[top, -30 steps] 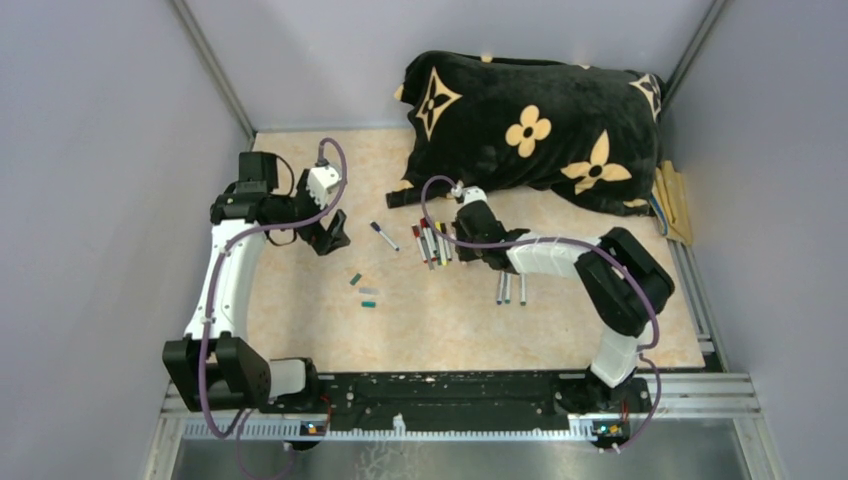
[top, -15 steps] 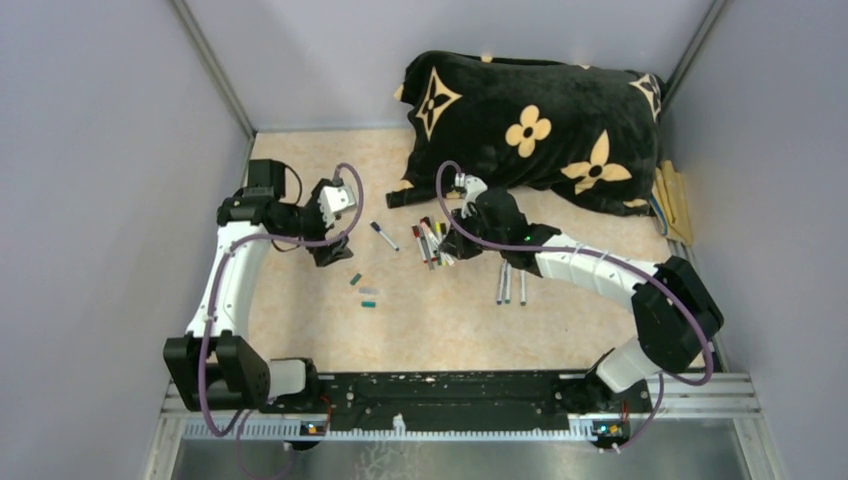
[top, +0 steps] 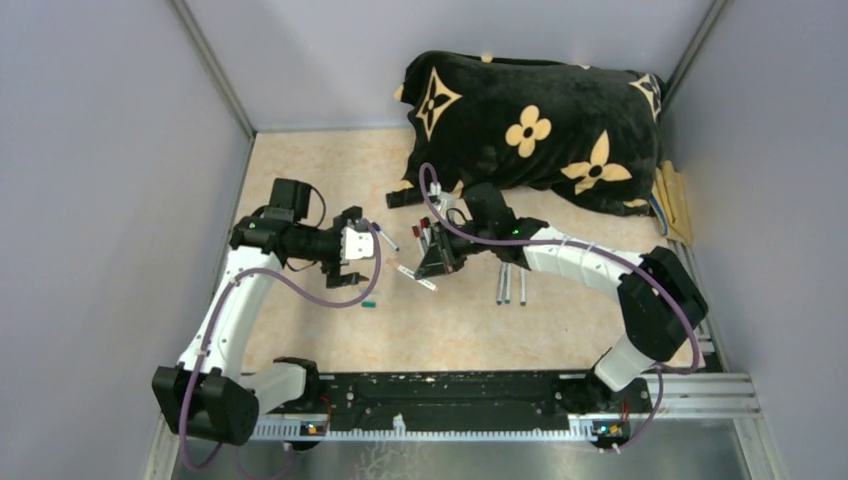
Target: Open the pen caps
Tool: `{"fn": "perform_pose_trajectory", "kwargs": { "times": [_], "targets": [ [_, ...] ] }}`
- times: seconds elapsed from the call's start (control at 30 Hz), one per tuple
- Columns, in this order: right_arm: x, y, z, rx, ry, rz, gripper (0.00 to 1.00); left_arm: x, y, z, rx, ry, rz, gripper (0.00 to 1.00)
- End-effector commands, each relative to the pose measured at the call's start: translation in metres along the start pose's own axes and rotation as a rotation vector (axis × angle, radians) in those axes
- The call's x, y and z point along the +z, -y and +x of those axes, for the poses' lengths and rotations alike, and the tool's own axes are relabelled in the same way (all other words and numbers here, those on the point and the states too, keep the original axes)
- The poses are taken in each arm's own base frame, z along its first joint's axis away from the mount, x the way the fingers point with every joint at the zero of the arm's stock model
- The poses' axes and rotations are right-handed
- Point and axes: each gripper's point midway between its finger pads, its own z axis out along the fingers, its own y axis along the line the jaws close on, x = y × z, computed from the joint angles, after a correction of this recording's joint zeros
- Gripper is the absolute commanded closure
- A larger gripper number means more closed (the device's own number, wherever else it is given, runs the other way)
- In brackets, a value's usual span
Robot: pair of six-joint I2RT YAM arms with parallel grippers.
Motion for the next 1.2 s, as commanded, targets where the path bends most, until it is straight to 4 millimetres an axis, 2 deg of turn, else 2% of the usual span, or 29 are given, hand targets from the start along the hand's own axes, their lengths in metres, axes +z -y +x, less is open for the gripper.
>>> {"fn": "perform_pose_trajectory", "kwargs": {
  "times": [0.0, 0.1, 0.3, 0.53, 0.73, 0.83, 0.93, 0.97, 1.1, 1.17],
  "targets": [
    [0.013, -0.042, -0.016, -0.057, -0.021, -0.156, 1.00, 0.015, 0.026, -0.006, 0.098, -0.013, 0.089, 0.01],
    [0.018, -0.047, -0.020, -0.050, -0.024, -0.185, 1.00, 0.020, 0.031, -0.003, 0.135, -0.049, 0.108, 0.06],
    [0.021, -0.052, -0.024, -0.043, -0.016, -0.222, 1.00, 0.026, 0.037, 0.010, 0.140, -0.114, 0.149, 0.26],
    [0.028, -0.052, -0.027, -0.025, -0.021, -0.244, 1.00, 0.035, 0.041, 0.003, 0.144, -0.109, 0.170, 0.44],
    [0.031, -0.050, -0.028, -0.020, -0.014, -0.245, 1.00, 0.038, 0.046, 0.022, 0.140, -0.194, 0.194, 0.67],
    [0.031, -0.047, -0.023, -0.016, -0.022, -0.242, 1.00, 0.038, 0.046, 0.032, 0.143, -0.237, 0.191, 0.76],
    [0.032, -0.046, -0.021, -0.013, -0.023, -0.243, 1.00, 0.038, 0.043, 0.032, 0.151, -0.240, 0.172, 0.84],
    [0.032, -0.046, -0.021, -0.007, -0.018, -0.242, 0.90, 0.038, 0.041, 0.030, 0.156, -0.233, 0.161, 0.86],
    [0.039, -0.047, -0.016, -0.001, -0.019, -0.246, 0.64, 0.037, 0.032, 0.016, 0.171, -0.194, 0.123, 0.92],
    [0.045, -0.049, -0.012, -0.004, -0.031, -0.248, 0.58, 0.037, 0.029, 0.010, 0.168, -0.178, 0.113, 0.95]
  ]
}}
